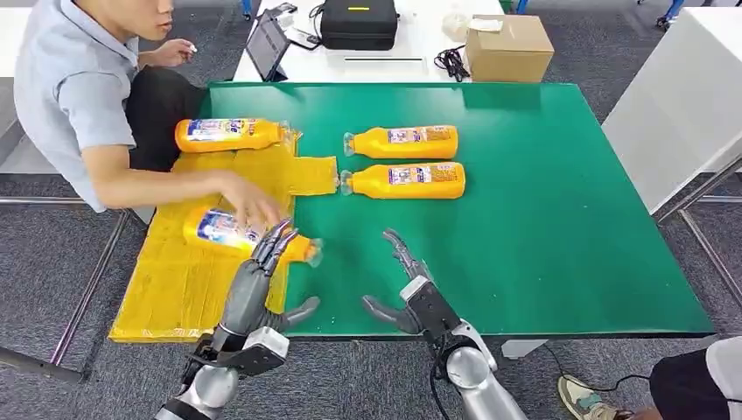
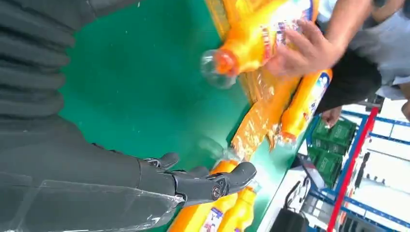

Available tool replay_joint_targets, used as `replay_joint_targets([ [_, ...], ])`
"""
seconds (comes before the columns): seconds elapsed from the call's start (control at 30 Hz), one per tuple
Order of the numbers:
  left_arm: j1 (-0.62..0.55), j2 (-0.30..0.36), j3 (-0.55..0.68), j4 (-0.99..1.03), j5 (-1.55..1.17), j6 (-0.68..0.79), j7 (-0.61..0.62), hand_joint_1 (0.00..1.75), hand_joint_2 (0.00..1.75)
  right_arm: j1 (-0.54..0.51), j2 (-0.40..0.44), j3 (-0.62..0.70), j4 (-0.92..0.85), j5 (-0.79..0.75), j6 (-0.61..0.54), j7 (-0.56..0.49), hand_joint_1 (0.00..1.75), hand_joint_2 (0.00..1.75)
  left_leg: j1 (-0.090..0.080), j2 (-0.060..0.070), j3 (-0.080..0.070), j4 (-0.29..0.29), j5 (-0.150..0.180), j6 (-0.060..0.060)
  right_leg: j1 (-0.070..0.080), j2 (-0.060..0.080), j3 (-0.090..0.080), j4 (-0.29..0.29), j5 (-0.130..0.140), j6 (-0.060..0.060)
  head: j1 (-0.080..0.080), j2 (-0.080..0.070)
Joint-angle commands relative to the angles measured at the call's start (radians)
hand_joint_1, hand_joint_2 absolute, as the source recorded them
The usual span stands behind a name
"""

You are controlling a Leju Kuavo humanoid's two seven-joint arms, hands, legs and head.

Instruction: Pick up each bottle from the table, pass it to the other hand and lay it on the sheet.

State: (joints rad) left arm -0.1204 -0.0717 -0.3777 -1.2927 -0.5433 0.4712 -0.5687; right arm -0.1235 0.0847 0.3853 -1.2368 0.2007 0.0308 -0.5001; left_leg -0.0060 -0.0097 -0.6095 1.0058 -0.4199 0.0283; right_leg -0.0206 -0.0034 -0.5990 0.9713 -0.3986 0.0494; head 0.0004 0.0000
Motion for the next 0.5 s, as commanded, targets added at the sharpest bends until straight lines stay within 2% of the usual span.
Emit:
replay_joint_targets([
  [0.03, 0.111, -0.026, -0.068, -0.225, 0.136, -0.061, -0.022, 0.0, 1.75, 0.066, -0.013, -0.012, -0.17, 0.077, -0.098, -0.042, 0.0, 1.75, 0.001, 0.0, 0.001, 0.001, -0.003, -0.001, 0.001, 0.0, 0.002, 0.001, -0.002, -0.002, 0.0, 0.0],
  [0.1, 0.14, -0.025, -0.081, -0.262, 0.153, -0.061, -0.026, 0.0, 1.75, 0.094, -0.02, -0.009, -0.237, 0.09, -0.11, -0.044, 0.0, 1.75, 0.002, 0.001, 0.004, 0.002, -0.006, -0.002, 0.002, 0.0, 0.005, 0.001, -0.005, -0.003, 0.0, 0.0],
  [0.33, 0.138, -0.022, -0.077, -0.261, 0.157, -0.063, -0.027, 0.0, 1.75, 0.094, -0.019, -0.008, -0.237, 0.091, -0.111, -0.043, 0.0, 1.75, 0.001, 0.0, 0.002, 0.001, -0.004, -0.002, 0.002, 0.0, 0.002, 0.0, -0.002, -0.002, 0.0, 0.0],
  [0.5, 0.153, -0.041, -0.059, -0.257, 0.229, -0.103, -0.037, 0.0, 1.75, 0.118, -0.02, -0.007, -0.303, 0.113, -0.142, -0.059, 0.0, 1.75, 0.001, 0.001, 0.003, 0.001, -0.004, -0.002, 0.002, 0.0, 0.003, -0.001, -0.002, -0.002, 0.0, 0.0],
])
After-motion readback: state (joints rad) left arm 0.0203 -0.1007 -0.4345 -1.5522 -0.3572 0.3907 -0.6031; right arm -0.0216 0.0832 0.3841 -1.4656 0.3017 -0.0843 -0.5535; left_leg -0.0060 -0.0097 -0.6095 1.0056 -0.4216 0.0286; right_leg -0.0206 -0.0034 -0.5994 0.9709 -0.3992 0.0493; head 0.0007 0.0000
